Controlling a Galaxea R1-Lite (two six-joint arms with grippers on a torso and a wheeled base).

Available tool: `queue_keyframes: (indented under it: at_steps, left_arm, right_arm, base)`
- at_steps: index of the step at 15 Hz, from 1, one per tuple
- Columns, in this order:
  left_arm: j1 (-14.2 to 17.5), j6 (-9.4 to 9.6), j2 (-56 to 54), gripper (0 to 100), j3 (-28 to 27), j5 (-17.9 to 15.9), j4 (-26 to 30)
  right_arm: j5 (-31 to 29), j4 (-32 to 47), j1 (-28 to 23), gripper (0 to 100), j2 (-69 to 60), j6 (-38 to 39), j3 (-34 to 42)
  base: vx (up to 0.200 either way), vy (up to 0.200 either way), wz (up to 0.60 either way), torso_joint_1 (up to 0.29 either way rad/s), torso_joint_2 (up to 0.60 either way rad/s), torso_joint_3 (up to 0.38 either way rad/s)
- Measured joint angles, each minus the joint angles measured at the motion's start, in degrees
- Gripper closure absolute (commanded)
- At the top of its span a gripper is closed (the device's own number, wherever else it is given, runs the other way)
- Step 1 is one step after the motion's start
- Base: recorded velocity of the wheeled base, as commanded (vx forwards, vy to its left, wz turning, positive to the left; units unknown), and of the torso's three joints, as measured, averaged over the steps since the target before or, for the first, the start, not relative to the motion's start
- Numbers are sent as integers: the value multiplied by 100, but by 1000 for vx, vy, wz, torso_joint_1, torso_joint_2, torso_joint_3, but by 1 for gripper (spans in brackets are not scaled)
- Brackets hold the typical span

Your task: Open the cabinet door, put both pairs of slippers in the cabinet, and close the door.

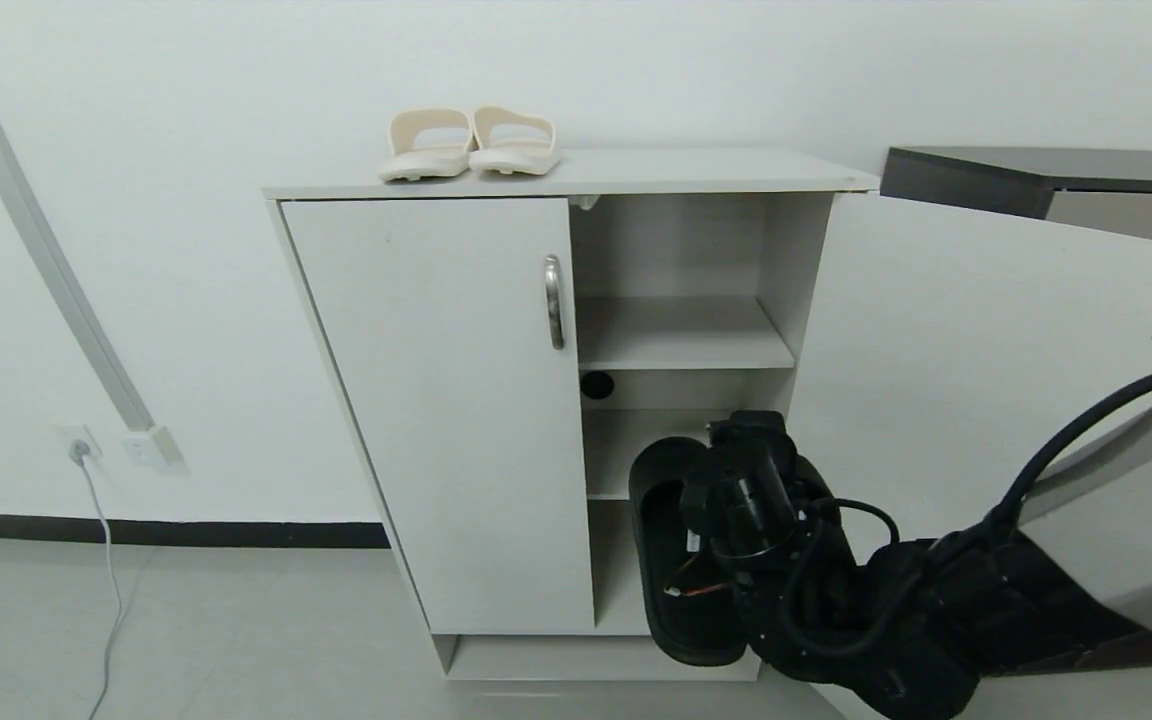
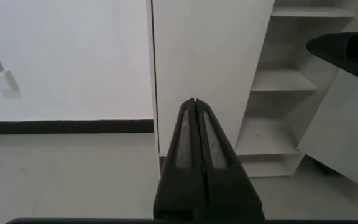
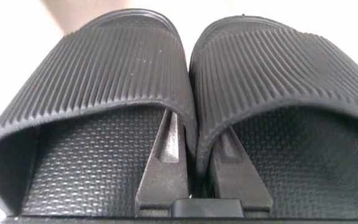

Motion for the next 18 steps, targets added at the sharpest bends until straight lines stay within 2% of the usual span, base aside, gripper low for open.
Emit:
queue_keyframes:
  at_steps: [3,4,15,18]
  left_arm:
    - [2,11,0,100,0,0,0]
    - [2,11,0,100,0,2,0]
    - [2,9,2,100,0,-7,2]
    - [2,6,2,100,0,-10,0]
  right_arm:
    - [33,-1011,-63,100,560,-433,-129]
    - [204,-1339,-52,100,757,-602,-184]
    - [393,-1462,-208,100,1568,-506,-344]
    - [391,-1457,-261,100,1686,-495,-402]
  base:
    - [0,0,0,0,0,0]
    - [0,0,0,0,0,0]
    - [0,0,0,0,0,0]
    - [0,0,0,2,1,-121]
